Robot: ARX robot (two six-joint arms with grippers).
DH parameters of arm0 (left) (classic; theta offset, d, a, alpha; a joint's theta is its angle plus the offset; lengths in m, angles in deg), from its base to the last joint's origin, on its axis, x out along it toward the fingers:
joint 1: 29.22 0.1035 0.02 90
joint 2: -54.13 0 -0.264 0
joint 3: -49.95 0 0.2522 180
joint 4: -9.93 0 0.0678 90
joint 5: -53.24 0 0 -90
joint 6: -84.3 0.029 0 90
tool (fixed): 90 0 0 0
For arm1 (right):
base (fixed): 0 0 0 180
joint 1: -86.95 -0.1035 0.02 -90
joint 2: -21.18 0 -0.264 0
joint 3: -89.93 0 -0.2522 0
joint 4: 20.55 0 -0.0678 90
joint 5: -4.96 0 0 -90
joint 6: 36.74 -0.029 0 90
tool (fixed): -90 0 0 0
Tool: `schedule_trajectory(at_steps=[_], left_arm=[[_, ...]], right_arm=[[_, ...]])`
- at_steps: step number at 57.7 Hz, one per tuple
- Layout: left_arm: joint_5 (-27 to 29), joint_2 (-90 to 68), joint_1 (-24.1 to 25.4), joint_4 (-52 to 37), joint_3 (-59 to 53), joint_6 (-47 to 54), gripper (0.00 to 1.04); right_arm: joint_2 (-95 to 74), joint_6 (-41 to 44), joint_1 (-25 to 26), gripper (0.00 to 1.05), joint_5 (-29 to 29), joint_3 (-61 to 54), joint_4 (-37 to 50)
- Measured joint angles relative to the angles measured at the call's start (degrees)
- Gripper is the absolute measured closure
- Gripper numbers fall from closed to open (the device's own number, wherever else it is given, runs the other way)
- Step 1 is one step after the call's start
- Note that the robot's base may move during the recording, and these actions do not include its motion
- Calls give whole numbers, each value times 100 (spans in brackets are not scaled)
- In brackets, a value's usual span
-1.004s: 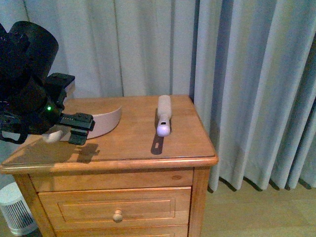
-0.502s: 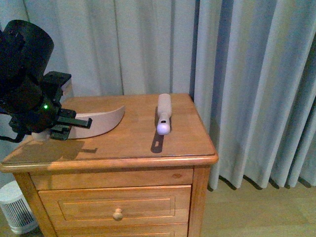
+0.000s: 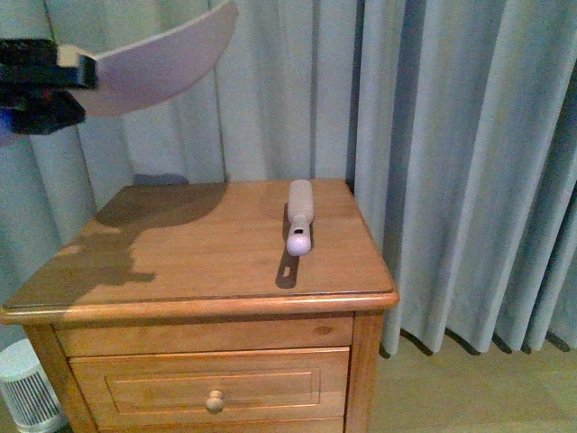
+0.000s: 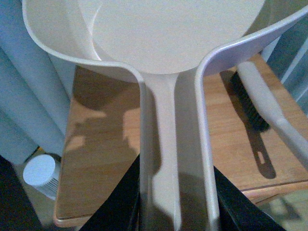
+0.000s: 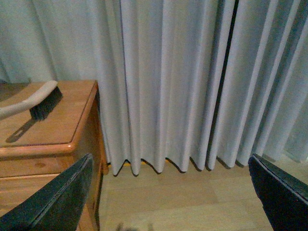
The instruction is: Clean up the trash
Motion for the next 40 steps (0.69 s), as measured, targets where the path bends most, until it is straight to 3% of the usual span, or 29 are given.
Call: schedule_trajectory(at_steps=[19, 40], left_arm=[[-776, 2863, 605, -116, -2050, -2, 78], [-1613, 5425, 1443, 1040, -3475, -195, 78]], right_arm=[[0, 0, 0, 7, -2, 0, 0], [0, 0, 0, 7, -2, 0, 0]])
